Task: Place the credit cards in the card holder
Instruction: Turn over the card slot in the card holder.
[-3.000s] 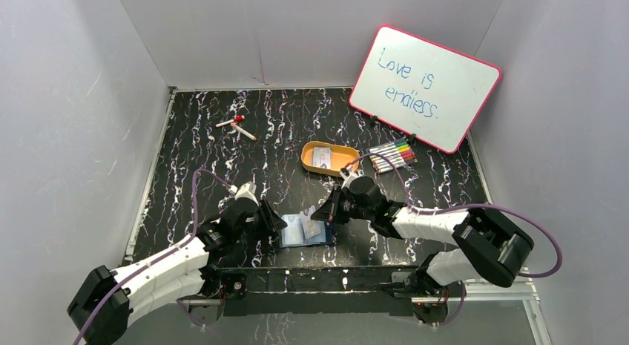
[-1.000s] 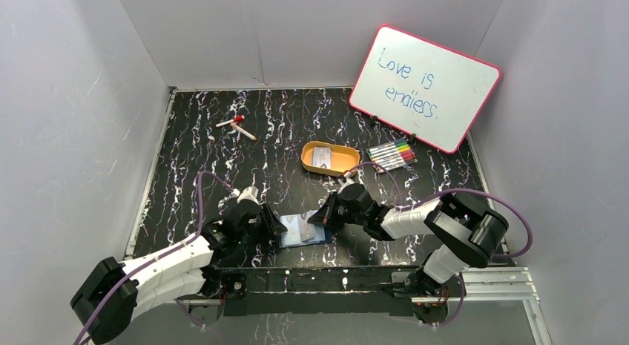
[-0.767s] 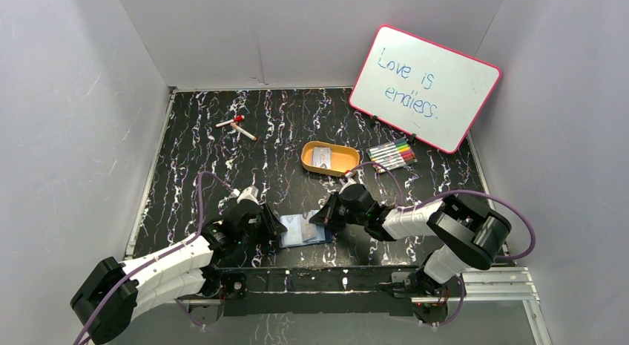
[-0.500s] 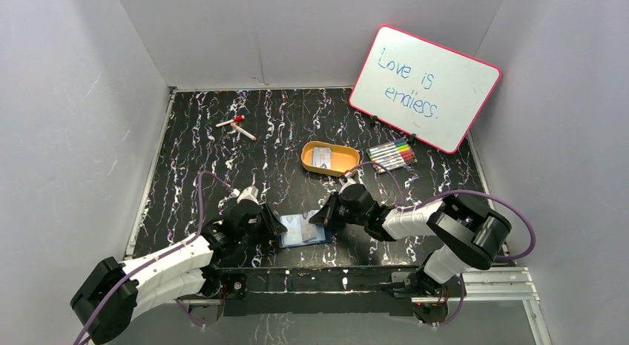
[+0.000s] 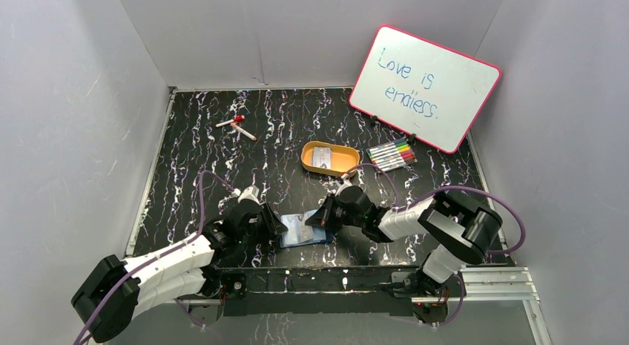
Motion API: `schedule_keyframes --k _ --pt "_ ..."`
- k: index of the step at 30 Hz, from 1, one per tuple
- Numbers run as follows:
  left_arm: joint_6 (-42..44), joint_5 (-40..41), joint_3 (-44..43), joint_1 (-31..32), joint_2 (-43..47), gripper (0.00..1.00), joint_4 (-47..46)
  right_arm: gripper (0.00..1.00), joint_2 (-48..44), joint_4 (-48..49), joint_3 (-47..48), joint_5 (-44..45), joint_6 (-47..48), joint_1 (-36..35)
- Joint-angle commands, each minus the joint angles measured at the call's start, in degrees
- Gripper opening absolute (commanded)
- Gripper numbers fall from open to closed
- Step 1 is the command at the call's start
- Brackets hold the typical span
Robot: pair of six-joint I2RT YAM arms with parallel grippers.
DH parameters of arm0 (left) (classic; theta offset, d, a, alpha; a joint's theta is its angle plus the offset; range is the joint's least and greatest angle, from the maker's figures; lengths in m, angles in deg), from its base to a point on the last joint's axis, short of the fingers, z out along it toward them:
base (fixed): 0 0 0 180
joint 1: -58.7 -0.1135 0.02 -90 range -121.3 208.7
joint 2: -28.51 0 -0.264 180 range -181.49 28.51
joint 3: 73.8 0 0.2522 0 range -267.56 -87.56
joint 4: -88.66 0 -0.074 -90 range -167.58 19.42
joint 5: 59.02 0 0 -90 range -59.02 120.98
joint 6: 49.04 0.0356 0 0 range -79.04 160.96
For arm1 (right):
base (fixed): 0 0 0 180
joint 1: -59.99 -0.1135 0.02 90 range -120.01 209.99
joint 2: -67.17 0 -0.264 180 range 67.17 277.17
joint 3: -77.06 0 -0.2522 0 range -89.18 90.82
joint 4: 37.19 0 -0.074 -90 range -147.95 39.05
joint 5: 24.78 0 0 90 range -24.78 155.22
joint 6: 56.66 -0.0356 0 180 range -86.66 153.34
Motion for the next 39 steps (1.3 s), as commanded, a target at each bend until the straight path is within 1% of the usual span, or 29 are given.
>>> schedule_keyframes --k 1,8,11,12,13,15,16,17,18,21,25,26,33,39 --pt "-0.1 -0.9 0.8 -0.1 -0.6 0.36 -0.5 0.0 2.1 3.0 0.8 -0.4 -0.6 -1.2" --pt "-0.1 -1.2 0.7 -0.1 -1.6 0.35 -1.3 0.0 4.7 3.2 1.9 -1.0 -0.8 -2.5" --pt "-0.1 -1.0 0.7 -0.1 -1.3 0.34 -0.9 0.0 4.8 1.9 2.4 -1.3 -0.7 -2.6" --pt "-0.1 -0.9 0.7 -0.1 -1.1 0.34 -0.8 0.03 4.6 1.2 2.5 -1.3 -0.7 -2.7" --pt "-0.1 -0.8 0.7 -0.1 -0.9 0.33 -0.7 0.11 4.3 0.7 2.4 -1.1 -0.7 -2.8" --pt "-0.2 -0.5 0.8 -0.1 -0.4 0.31 -0.5 0.16 3.1 -1.0 2.5 -0.3 -0.7 -2.9" --pt "-0.2 -0.4 0.8 -0.1 -0.2 0.29 -0.4 0.15 2.7 -2.1 2.6 0.2 -0.5 -2.9" --pt "-0.3 -0.3 0.9 0.0 -0.1 0.27 -0.2 0.09 2.0 -2.9 2.5 0.7 -0.5 -3.0" --pt "-0.3 -0.3 0.9 -0.1 0.0 0.25 -0.3 0.0 1.5 -3.4 2.4 1.2 -0.5 -3.0" --pt "-0.6 -0.3 1.1 -0.1 -0.1 0.17 -0.8 0.0 1.0 -3.6 2.1 2.0 -0.7 -3.0" --pt "-0.8 -0.5 1.0 -0.1 -1.0 0.01 -1.0 0.0 0.7 -1.9 1.1 2.6 -2.2 -3.0" --pt "-0.8 -0.5 1.0 -0.1 -1.3 0.0 -1.1 0.0 0.5 -1.7 0.8 3.0 -2.6 -3.0" --pt "-1.9 -0.4 1.1 0.0 -3.2 0.0 -1.9 0.0 -0.5 -0.2 -1.8 6.2 -6.4 -3.0" --pt "-2.6 -0.2 1.7 -0.1 -2.8 0.0 -2.3 0.0 -2.4 -0.8 -3.6 9.4 -7.6 -3.0"
